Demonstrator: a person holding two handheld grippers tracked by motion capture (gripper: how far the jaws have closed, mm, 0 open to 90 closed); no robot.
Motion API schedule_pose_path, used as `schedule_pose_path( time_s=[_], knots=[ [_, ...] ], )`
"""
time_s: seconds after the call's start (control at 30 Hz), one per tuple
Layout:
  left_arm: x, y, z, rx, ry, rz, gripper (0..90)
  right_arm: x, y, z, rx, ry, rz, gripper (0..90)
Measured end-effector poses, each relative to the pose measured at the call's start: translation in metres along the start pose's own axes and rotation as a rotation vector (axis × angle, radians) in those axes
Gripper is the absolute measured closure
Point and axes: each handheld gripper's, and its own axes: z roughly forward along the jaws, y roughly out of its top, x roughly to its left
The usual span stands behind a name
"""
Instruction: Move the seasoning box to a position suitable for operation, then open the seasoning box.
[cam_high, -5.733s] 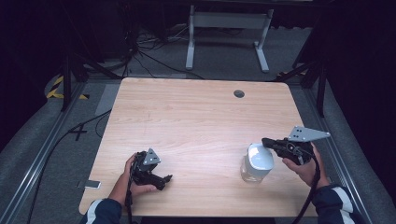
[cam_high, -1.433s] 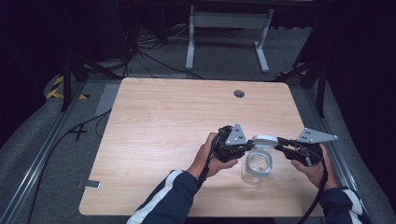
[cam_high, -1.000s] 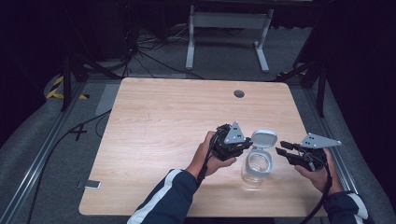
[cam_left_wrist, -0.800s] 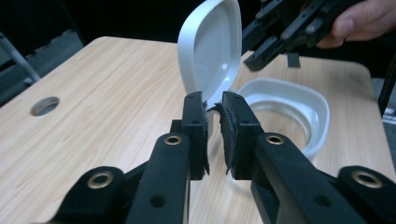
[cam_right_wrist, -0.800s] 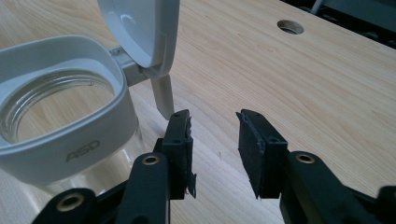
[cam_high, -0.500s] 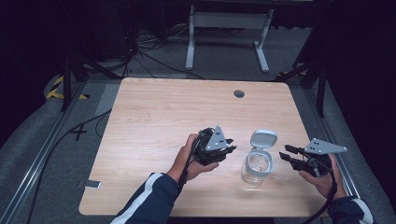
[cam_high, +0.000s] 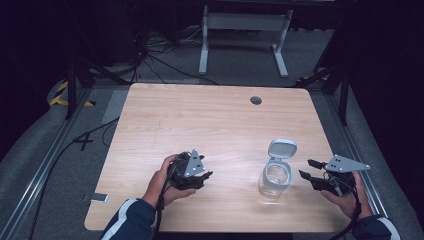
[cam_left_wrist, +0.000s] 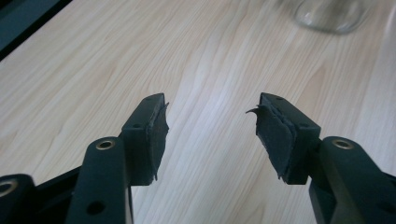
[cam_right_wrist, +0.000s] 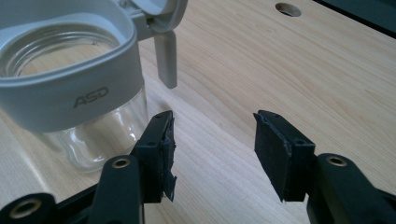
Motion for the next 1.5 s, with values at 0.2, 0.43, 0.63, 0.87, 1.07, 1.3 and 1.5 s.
schedule_pose_path(
  time_s=[0.2, 0.43, 0.63, 0.87, 1.07, 1.3, 1.5],
  knots=[
    [0.011, -0.026, -0.014, 0.052, 0.041, -0.006, 38.9, 0.005, -0.004, 0.0, 0.01, 0.004, -0.022, 45.2],
    [0.014, -0.052, -0.023, 0.104, 0.072, -0.014, 34.4, 0.007, -0.009, 0.003, 0.029, -0.004, -0.036, 42.5],
    [0.016, -0.074, -0.035, 0.117, 0.081, -0.041, 31.0, 0.007, -0.018, 0.001, 0.048, -0.011, -0.039, 38.9],
    [0.02, -0.095, -0.046, 0.107, 0.061, -0.088, 28.2, 0.006, -0.027, -0.002, 0.051, -0.009, -0.008, 38.0],
    [0.021, -0.111, -0.056, 0.103, 0.049, -0.118, 26.7, 0.006, -0.039, -0.002, 0.068, -0.013, 0.007, 35.5],
    [0.024, -0.13, -0.066, 0.111, 0.055, -0.162, 25.9, 0.005, -0.062, -0.006, 0.081, -0.025, 0.056, 33.4],
    [0.03, -0.154, -0.074, 0.105, 0.021, -0.252, 23.7, 0.001, -0.073, -0.008, 0.065, -0.028, 0.123, 31.2]
  ],
)
